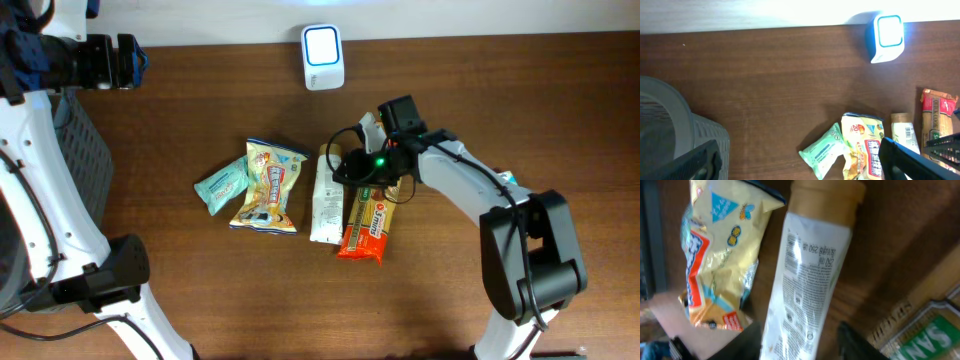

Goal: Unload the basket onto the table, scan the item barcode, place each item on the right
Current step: 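Lower the right gripper onto the white tube and grasp it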

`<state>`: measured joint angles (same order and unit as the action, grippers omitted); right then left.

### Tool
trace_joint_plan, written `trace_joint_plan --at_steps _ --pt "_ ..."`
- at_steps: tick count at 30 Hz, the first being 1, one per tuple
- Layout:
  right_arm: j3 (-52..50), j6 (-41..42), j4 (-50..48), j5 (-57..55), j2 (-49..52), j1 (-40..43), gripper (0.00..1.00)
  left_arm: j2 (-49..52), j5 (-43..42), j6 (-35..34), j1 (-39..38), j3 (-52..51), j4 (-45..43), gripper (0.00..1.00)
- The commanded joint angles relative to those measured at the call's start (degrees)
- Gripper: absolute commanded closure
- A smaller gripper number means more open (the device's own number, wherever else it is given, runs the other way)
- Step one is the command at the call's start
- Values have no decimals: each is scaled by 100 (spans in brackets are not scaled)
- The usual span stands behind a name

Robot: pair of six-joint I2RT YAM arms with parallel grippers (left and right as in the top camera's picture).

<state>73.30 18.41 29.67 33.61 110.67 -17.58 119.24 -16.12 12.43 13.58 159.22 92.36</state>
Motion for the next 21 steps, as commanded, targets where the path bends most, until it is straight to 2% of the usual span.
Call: trace_joint_plan --at_steps 1,7,11,12,13,14,18,21 --pt "-352 356 -205 33 52 -20 57 -55 -44 35 9 15 -7 1" --pt "-398 476 -247 48 448 -260 59 -55 -44 33 9 15 -9 1" --pt "-402 616 -378 46 702 -417 65 -55 -44 35 9 15 -7 1" --pt "-402 614 -385 46 726 -455 75 -55 -44 33 9 15 -9 1" --pt "-402 614 -387 46 726 -459 92 -55 -44 33 9 15 -9 1" --pt "-398 612 -417 44 723 -457 96 -55 -44 33 9 15 -9 1" --pt "-125 293 -247 -234 498 -455 96 -55 -44 35 9 15 -9 1" --pt "719 -85 949 -1720 409 -605 96 -55 -42 35 9 15 -7 1"
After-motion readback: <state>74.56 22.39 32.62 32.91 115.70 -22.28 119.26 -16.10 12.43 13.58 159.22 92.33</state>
